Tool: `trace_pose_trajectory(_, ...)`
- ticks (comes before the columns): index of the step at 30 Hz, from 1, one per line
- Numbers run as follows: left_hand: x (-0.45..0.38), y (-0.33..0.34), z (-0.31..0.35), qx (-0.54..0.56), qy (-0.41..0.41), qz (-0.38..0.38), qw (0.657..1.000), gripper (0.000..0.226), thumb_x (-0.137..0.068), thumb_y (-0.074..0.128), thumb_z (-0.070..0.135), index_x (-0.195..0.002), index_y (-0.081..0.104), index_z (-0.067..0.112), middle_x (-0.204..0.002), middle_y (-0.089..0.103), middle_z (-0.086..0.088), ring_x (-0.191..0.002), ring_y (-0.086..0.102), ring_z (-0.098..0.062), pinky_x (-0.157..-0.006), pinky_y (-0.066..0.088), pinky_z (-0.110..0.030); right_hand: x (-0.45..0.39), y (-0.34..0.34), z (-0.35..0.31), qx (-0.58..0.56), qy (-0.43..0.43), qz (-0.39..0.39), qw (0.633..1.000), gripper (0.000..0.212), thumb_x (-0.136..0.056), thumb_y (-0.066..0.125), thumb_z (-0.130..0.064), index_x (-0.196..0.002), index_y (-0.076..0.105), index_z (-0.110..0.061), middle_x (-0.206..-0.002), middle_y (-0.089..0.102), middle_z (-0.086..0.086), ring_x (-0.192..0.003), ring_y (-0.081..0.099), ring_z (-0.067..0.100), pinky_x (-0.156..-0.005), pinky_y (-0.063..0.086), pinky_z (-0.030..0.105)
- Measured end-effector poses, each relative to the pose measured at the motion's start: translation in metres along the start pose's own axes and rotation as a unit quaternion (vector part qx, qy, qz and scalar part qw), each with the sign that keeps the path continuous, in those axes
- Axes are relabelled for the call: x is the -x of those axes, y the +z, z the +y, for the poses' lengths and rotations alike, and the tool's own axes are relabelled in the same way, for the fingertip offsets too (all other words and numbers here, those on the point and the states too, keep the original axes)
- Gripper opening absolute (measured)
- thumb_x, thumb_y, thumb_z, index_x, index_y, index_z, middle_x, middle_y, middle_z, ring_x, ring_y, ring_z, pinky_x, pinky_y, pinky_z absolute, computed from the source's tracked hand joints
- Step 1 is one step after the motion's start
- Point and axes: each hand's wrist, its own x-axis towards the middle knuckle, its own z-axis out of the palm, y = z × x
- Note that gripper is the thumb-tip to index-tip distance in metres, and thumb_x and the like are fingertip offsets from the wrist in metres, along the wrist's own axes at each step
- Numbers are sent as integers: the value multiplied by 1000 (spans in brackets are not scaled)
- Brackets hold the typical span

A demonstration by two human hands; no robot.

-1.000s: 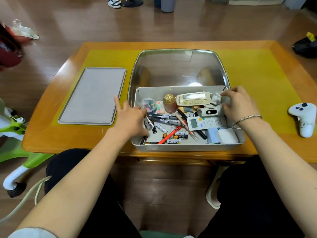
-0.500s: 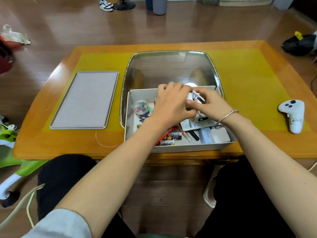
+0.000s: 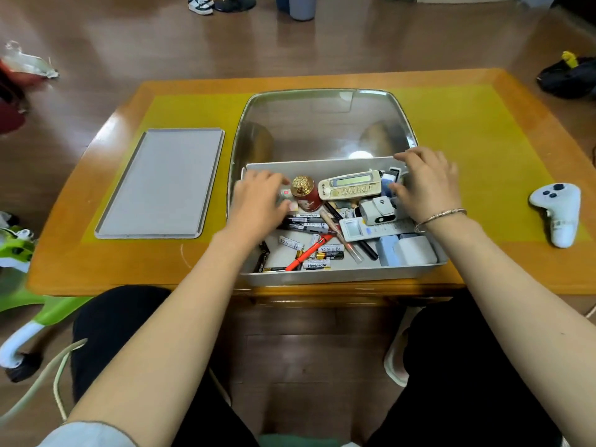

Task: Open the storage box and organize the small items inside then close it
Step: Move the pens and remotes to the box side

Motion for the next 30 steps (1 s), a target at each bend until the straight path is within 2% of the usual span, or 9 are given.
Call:
trace_pose_trajectory(4, 7, -5, -22, -26, -54, -10, 998, 39, -87, 66, 28, -124, 57, 21, -131, 54, -5, -124, 37, -28, -97, 32, -39, 12, -3, -19, -25, -44, -1, 999, 36, -82, 69, -23, -116, 60, -14, -115, 57, 8, -110, 48, 28, -90, 36, 38)
trace_pose_trajectory(8, 10, -4, -21, -15, -61, -3, 998, 40, -87, 67, 27, -125, 56, 22, -134, 49, -3, -127, 33, -25, -100, 31, -39, 24, -1, -49, -65, -59, -80, 993, 22, -88, 61, -25, -107, 64, -16, -106, 65, 5, -101, 59, 26, -83, 47, 36)
trace_pose_trajectory(10, 12, -2, -21, -14, -62, -2, 998, 40, -86, 67, 27, -125, 56, 22, -134, 49, -2, -127, 33, -25, -101, 31, -39, 28, 6, -65, -38, -54, -140, 988, 20, -89, 56, -30, -103, 65, -20, -102, 68, 5, -99, 61, 28, -78, 49, 36)
trace_pose_trajectory(13, 18, 1, -23, -26, -53, 6, 998, 41, -85, 67, 28, -124, 56, 22, -133, 51, -1, -126, 33, -25, -100, 29, -39, 29, 21, -84, 50, -57, -197, 977, 31, -93, 48, -41, -92, 62, -14, -94, 66, 11, -89, 62, 33, -69, 45, 34)
trace_pose_trajectory(16, 27, 3, -19, -60, 15, 4, 998, 45, -82, 69, 40, -123, 57, 24, -127, 56, 1, -123, 37, -23, -95, 27, -38, 23, 34, -93, 109, -51, -219, 968, 24, -93, 50, -36, -90, 58, -13, -97, 65, 13, -90, 62, 32, -66, 41, 33)
trace_pose_trajectory(21, 33, 9, 2, -48, 110, -163, 979, 54, -72, 65, 68, -105, 62, 25, -104, 67, 4, -100, 57, -18, -84, 40, -35, 15, 45, -100, 171, -79, -251, 949, 21, -88, 56, -32, -103, 60, -19, -104, 64, 7, -96, 62, 29, -66, 38, 30)
trace_pose_trajectory(25, 33, 14, 11, -93, 102, -255, 957, 28, -81, 68, 44, -98, 67, 22, -96, 68, 0, -93, 60, -22, -79, 43, -34, 14, 45, -101, 172, -92, -251, 948, 30, -82, 60, -43, -102, 60, -20, -101, 64, 5, -94, 61, 27, -66, 39, 29)
trace_pose_trajectory(27, 31, 13, 11, -92, 92, -256, 958, 17, -85, 64, 27, -99, 69, 19, -97, 68, -4, -92, 61, -26, -77, 47, -35, 15, 45, -101, 171, -105, -239, 950, 28, -80, 62, -41, -98, 60, -19, -99, 65, 5, -91, 62, 26, -65, 38, 28)
trace_pose_trajectory(30, 28, 11, 5, -85, 69, -217, 970, 16, -88, 59, 12, -101, 69, 13, -98, 67, -11, -90, 61, -30, -77, 51, -38, 16, 44, -102, 136, -130, -227, 956, 19, -84, 57, -37, -85, 55, -18, -91, 64, 7, -86, 62, 29, -62, 38, 29)
